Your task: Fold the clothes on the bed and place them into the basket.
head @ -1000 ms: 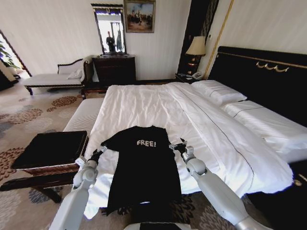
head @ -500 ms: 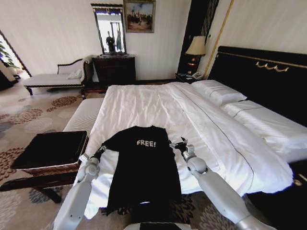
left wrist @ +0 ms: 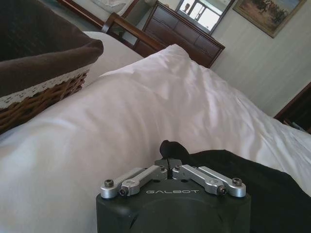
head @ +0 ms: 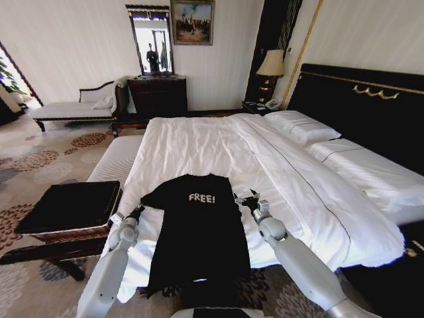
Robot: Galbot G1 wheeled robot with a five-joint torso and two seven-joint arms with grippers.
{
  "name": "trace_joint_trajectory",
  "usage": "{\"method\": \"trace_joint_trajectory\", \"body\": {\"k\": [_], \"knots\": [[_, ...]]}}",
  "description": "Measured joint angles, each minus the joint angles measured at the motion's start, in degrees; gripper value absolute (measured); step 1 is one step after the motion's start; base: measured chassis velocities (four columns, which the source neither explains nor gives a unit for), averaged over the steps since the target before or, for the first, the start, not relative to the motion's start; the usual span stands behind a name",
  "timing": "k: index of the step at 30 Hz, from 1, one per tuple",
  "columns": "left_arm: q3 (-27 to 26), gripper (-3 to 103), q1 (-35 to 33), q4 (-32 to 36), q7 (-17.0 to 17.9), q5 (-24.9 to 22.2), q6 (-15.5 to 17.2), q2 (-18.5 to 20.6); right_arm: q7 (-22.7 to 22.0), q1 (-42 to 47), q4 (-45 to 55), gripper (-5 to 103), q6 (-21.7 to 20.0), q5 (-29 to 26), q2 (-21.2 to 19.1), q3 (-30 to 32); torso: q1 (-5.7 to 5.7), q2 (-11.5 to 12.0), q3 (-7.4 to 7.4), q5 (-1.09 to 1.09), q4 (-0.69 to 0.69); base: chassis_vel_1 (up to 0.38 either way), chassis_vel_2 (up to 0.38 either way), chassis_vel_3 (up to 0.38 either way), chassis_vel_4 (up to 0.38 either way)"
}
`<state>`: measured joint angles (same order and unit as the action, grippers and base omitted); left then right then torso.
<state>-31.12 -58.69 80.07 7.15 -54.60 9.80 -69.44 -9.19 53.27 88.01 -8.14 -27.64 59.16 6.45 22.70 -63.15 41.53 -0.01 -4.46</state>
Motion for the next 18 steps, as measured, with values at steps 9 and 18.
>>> {"method": "trace_joint_trajectory", "body": {"k": [9, 18], "knots": [[3.88, 0, 1.44, 5.14, 1.22, 2.32, 0.12, 1.96, -0.04, 0.51, 0.65, 100, 0.01, 0.07, 0.02, 0.21, 0.00, 0.00, 0.00, 0.01, 0.00, 0.000, 0.000, 0.000, 0.000], [14.01, 0, 3.54, 8.27, 0.55, 10.92, 0.46, 3.01, -0.20, 0.84, 1.63, 100, 0.01, -0.10, -0.07, 0.83, -0.01, 0.00, 0.00, 0.01, 0.02, 0.000, 0.000, 0.000, 0.000]]}}
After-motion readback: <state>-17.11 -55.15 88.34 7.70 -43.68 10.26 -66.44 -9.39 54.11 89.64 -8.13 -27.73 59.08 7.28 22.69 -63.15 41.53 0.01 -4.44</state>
